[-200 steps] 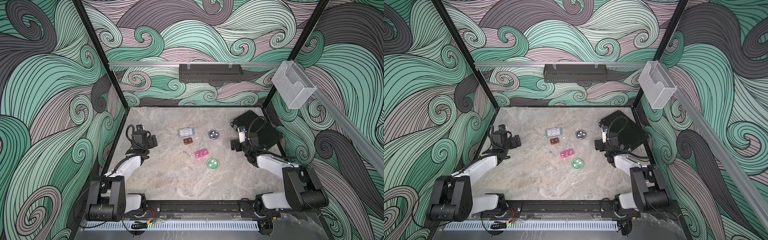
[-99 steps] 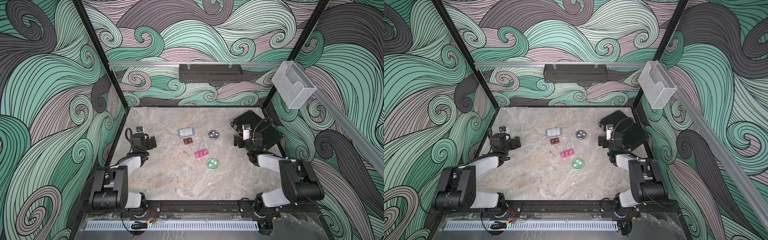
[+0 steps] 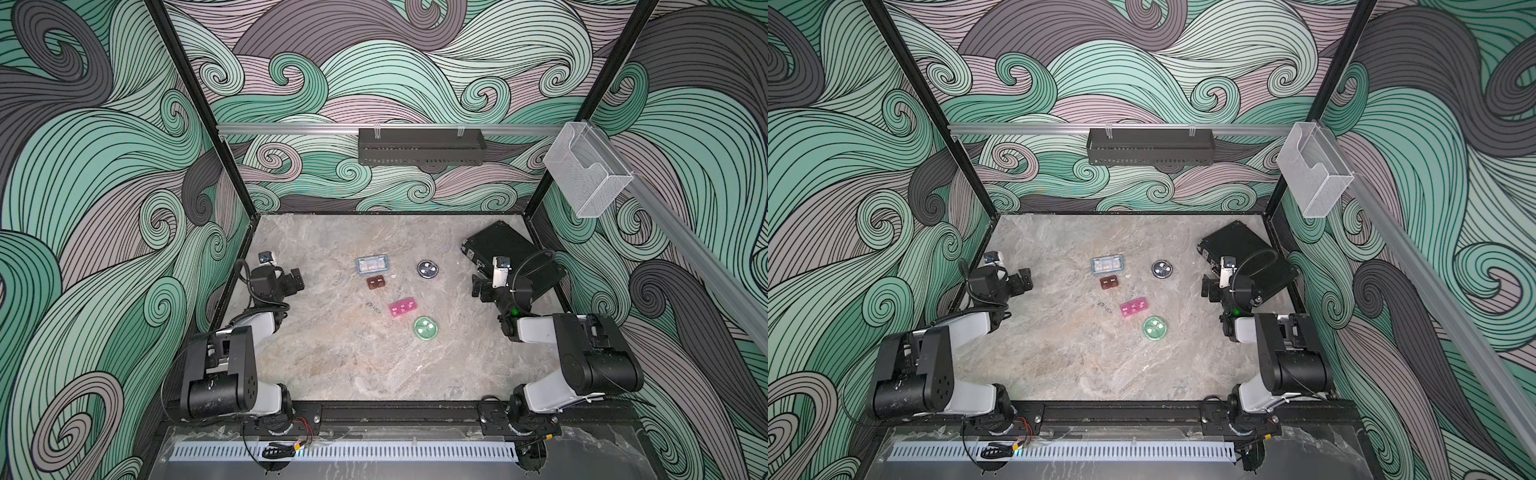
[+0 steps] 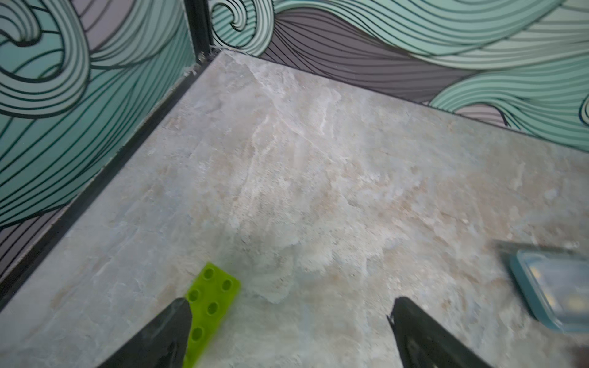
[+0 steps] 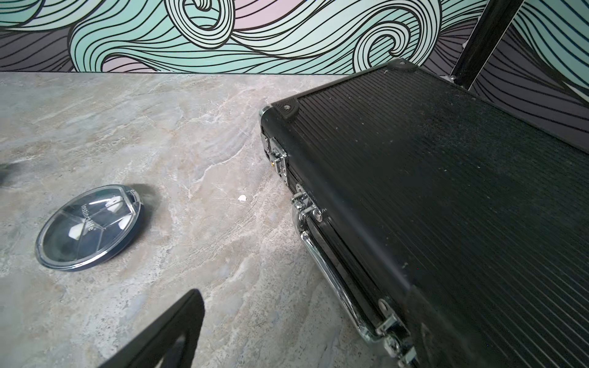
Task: Close pillboxes
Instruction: Reset both arms
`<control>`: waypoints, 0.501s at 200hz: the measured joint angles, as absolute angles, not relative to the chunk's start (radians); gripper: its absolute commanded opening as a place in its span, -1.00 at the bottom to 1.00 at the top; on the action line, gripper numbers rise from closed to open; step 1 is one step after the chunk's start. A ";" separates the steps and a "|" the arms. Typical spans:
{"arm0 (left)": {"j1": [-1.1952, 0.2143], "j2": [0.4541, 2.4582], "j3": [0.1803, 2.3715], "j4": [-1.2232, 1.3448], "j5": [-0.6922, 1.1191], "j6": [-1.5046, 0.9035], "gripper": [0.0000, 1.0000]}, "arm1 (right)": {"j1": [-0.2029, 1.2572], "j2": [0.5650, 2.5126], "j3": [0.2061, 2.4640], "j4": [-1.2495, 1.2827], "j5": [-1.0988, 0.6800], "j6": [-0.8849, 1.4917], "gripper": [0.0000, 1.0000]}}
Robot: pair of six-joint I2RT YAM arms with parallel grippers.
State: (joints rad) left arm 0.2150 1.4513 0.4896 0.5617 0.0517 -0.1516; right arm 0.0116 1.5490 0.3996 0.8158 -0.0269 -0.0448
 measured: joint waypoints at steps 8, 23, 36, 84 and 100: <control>0.236 1.475 0.475 0.593 0.073 -0.153 0.97 | 0.012 1.549 0.400 0.817 -0.027 -0.044 0.99; 0.237 1.483 0.469 0.564 0.098 -0.153 0.97 | 0.012 1.549 0.400 0.819 -0.028 -0.044 0.99; 0.216 1.483 0.469 0.577 0.109 -0.140 0.97 | 0.011 1.549 0.400 0.820 -0.028 -0.044 0.99; 0.107 1.548 0.427 0.696 0.057 -0.082 0.97 | 0.011 1.549 0.400 0.820 -0.028 -0.044 0.99; 0.107 1.547 0.428 0.711 0.044 -0.075 0.97 | 0.011 1.549 0.400 0.820 -0.028 -0.044 0.99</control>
